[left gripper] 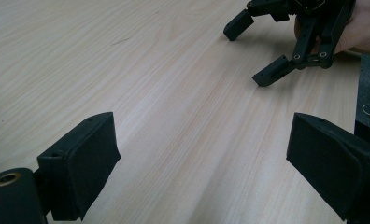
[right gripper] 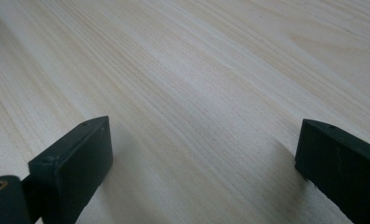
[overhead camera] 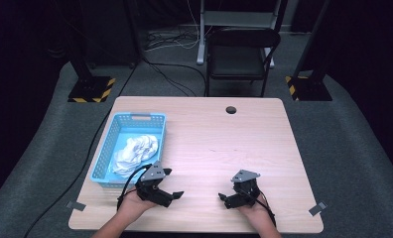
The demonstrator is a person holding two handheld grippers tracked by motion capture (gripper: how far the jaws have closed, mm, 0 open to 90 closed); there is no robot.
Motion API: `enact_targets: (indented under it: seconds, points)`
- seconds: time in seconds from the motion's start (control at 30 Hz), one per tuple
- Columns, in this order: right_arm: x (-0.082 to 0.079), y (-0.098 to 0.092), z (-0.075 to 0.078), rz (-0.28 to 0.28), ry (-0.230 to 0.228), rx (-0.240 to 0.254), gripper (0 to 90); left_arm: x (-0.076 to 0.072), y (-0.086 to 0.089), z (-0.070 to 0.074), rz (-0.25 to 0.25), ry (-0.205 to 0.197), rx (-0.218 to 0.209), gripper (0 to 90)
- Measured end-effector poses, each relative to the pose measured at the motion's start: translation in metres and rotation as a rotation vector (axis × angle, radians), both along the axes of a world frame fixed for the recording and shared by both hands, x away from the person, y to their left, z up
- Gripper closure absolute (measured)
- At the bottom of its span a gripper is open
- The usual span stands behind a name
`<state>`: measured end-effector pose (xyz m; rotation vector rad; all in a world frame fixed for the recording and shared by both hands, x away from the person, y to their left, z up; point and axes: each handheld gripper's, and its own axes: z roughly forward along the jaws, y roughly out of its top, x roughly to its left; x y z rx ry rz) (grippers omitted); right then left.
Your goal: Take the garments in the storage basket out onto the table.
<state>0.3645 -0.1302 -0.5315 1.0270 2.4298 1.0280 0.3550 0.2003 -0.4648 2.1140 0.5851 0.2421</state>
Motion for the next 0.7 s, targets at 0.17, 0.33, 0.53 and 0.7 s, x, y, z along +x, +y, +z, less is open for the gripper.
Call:
enact_targets:
  seconds: [0.17, 0.33, 0.53, 0.7]
  points:
    - [0.0, 0.0, 0.0, 0.0, 0.0, 0.0, 3.5, 0.0004, 0.0022, 0.0014, 0.004, -0.003, -0.001, 8.4]
    - [0.0, 0.0, 0.0, 0.0, 0.0, 0.0, 3.5, 0.0023, 0.0054, 0.002, 0.016, -0.005, -0.002, 8.4]
    - [0.0, 0.0, 0.0, 0.0, 0.0, 0.0, 3.5, 0.0046, 0.0088, 0.0021, 0.027, -0.001, -0.003, 8.4]
    - [0.0, 0.0, 0.0, 0.0, 0.0, 0.0, 3.5, 0.005, 0.0097, 0.0027, 0.03, -0.002, 0.0, 8.4]
